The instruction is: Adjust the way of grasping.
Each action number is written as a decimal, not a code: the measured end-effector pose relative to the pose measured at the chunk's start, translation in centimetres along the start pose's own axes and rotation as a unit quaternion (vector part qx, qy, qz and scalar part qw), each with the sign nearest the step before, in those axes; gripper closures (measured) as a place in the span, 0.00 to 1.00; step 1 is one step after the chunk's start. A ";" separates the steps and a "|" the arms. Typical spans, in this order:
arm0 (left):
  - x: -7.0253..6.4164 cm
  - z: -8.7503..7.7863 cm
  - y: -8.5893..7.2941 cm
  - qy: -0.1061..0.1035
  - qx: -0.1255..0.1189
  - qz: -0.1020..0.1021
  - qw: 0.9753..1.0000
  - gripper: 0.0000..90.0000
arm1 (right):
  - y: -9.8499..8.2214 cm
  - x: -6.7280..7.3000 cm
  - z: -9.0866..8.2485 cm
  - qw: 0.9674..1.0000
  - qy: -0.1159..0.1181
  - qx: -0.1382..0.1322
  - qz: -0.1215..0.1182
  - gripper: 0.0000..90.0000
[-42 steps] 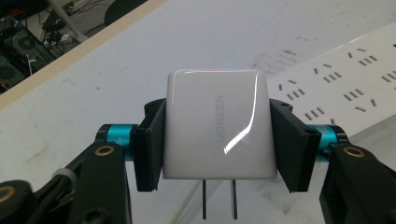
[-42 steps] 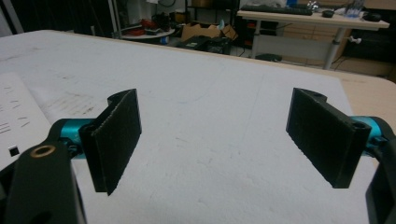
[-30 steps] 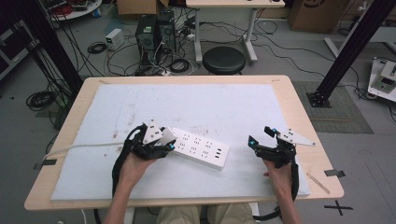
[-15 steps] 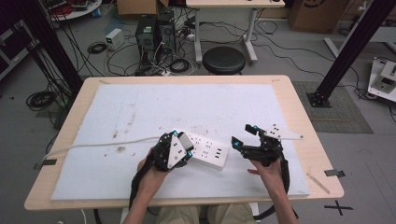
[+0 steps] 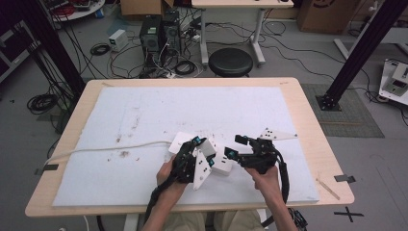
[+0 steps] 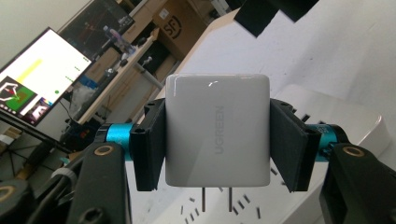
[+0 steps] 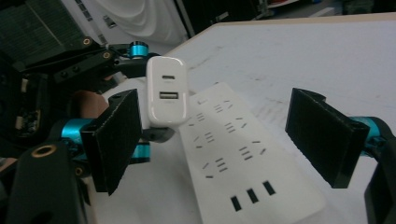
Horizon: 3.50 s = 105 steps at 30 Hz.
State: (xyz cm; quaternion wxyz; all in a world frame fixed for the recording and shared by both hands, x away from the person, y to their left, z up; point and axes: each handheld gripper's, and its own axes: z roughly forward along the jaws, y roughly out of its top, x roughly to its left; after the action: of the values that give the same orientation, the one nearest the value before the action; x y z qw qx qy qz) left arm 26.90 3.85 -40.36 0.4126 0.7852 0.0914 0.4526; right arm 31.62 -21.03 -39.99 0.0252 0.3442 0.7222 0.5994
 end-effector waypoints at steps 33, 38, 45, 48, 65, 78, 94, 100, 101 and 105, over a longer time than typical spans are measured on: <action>-1.6 0.4 1.1 -0.012 -0.028 0.005 1.000 0.47 | -0.7 0.9 2.5 0.998 0.066 0.013 0.008 0.44; -1.8 0.4 1.1 -0.011 -0.029 0.012 0.999 0.47 | -0.8 0.9 2.7 0.997 0.071 0.024 0.013 0.52; -1.8 0.4 1.1 -0.012 -0.030 0.018 0.999 0.47 | -0.8 0.9 2.8 0.997 0.077 0.029 0.006 0.57; -1.9 0.4 1.1 -0.011 -0.030 0.022 0.999 0.47 | -0.8 0.9 2.8 0.996 0.078 0.031 0.006 0.59; -2.1 0.3 1.1 -0.013 -0.036 0.039 0.999 0.47 | -0.8 0.9 2.8 0.996 0.080 0.033 0.001 0.67; -2.2 0.4 1.1 -0.011 -0.035 0.044 0.998 0.47 | -0.8 0.8 2.8 0.996 0.082 0.035 0.004 0.70; -2.5 0.5 1.1 -0.014 -0.035 0.033 0.999 0.47 | -1.0 0.8 2.6 0.996 0.080 0.037 0.006 0.70; -2.2 0.7 1.1 -0.021 -0.025 0.016 0.999 0.41 | -1.0 0.8 2.7 0.996 0.075 0.041 0.002 0.70; -2.2 0.7 1.1 -0.021 -0.025 0.016 0.999 0.41 | -1.0 0.8 2.7 0.996 0.075 0.041 0.002 0.70; -2.0 0.7 1.0 -0.039 -0.023 0.004 0.999 0.33 | -1.0 0.9 2.7 0.996 0.071 0.044 0.004 0.70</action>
State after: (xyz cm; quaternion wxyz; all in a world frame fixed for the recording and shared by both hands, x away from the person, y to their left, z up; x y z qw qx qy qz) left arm 26.12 1.76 -41.05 0.4321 0.7928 0.0620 0.4253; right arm 31.71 -18.31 -41.34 -0.0442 0.3044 0.7464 0.5902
